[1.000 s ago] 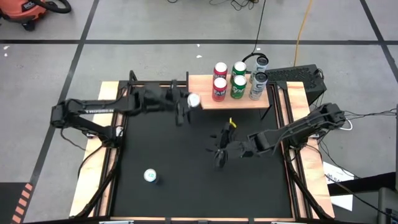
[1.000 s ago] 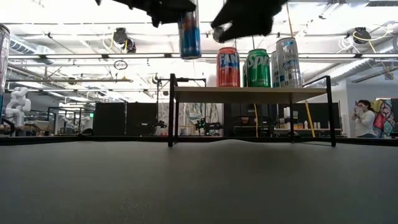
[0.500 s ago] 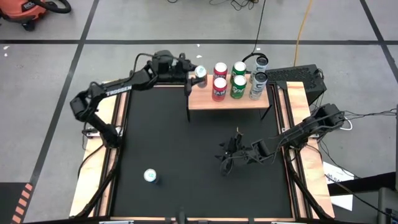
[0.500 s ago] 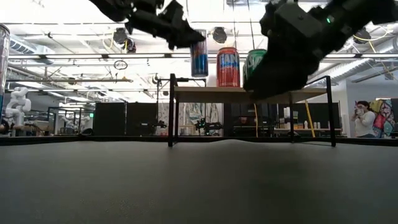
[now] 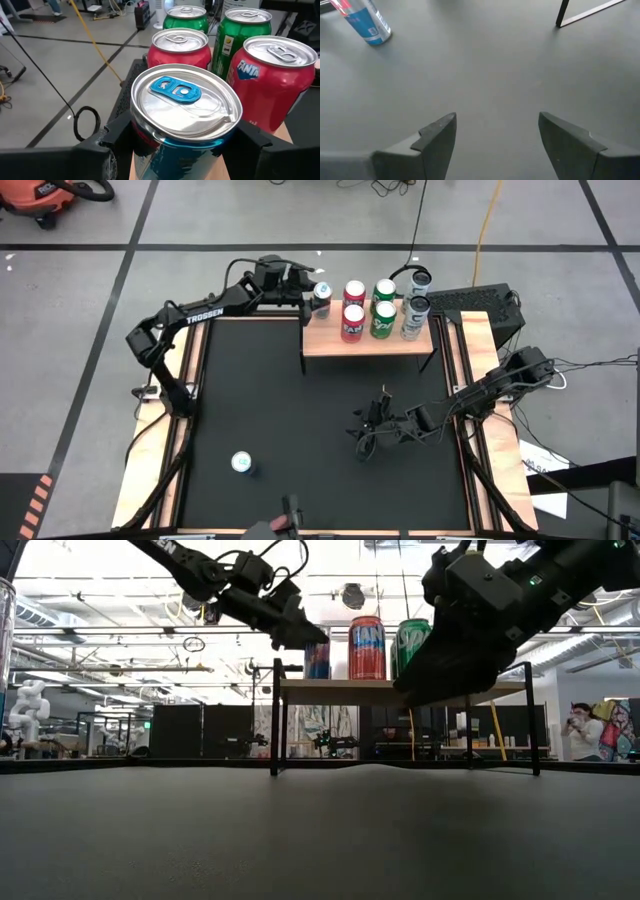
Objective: Place canned beverage on shelf
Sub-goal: Put the top blue soda can on the shelf
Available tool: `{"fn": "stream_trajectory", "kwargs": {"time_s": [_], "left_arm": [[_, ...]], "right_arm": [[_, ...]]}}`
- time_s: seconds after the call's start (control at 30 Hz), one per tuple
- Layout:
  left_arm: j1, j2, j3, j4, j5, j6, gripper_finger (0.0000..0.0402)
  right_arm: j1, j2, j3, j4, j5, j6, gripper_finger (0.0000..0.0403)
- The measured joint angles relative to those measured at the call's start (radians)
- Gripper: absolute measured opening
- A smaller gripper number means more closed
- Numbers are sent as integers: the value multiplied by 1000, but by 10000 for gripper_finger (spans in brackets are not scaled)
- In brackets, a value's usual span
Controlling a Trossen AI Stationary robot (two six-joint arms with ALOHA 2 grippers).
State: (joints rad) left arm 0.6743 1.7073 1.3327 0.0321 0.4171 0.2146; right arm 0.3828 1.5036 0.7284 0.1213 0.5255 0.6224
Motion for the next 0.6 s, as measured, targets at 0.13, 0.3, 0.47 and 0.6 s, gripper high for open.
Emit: {"fn": "stream_trajectory", "kwargs": {"time_s": [0.13,0.3,0.47,0.6], "left_arm": [[0,3,1,0,1,-10,224],[0,5,1,6,-1,-32,232],[7,7,1,28,-6,-78,287],[15,6,1,30,-7,-77,341]], "right_arm": [[0,0,0,19,1,-4,267],[0,0,0,29,0,-5,267],[0,0,0,32,0,-5,267],[0,0,0,32,1,-6,267]]}}
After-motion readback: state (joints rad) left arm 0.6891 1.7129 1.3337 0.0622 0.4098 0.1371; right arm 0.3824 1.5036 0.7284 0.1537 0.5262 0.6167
